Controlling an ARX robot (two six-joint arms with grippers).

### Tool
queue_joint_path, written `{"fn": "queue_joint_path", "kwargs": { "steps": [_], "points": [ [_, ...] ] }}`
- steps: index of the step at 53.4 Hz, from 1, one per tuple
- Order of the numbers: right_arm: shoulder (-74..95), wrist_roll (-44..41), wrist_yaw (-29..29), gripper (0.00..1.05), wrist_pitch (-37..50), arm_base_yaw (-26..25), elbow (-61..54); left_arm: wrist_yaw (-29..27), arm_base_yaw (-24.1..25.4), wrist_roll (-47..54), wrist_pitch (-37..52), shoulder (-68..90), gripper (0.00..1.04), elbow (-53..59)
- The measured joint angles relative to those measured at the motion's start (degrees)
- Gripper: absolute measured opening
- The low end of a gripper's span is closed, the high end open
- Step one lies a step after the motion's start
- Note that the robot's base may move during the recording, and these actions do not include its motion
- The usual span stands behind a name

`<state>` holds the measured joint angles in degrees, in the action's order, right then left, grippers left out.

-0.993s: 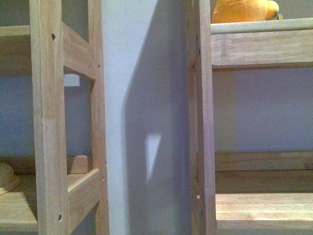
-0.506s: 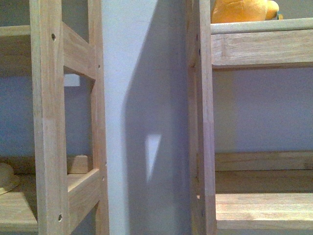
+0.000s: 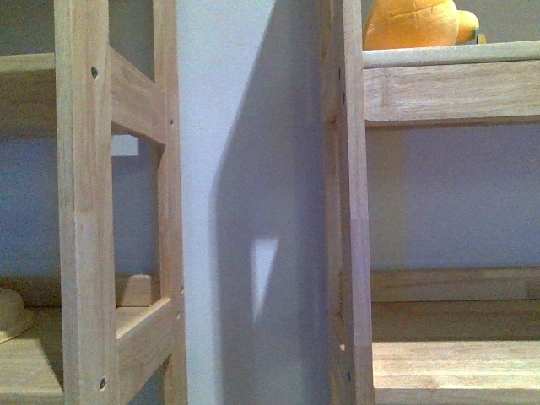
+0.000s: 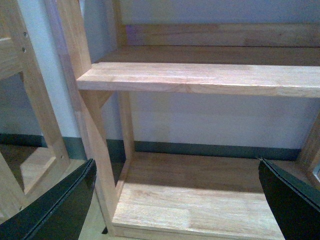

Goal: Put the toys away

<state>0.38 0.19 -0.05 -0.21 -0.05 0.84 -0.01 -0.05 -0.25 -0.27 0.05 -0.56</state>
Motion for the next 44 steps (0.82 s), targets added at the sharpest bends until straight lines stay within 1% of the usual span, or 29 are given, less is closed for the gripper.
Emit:
{"fn": "queue_joint_path", "kwargs": {
  "steps": [44],
  "points": [
    [0.0,0.0,0.0,0.98,0.0,0.0,0.0,0.0,0.0,0.0,0.0,0.0,0.98,0.0]
  ]
}}
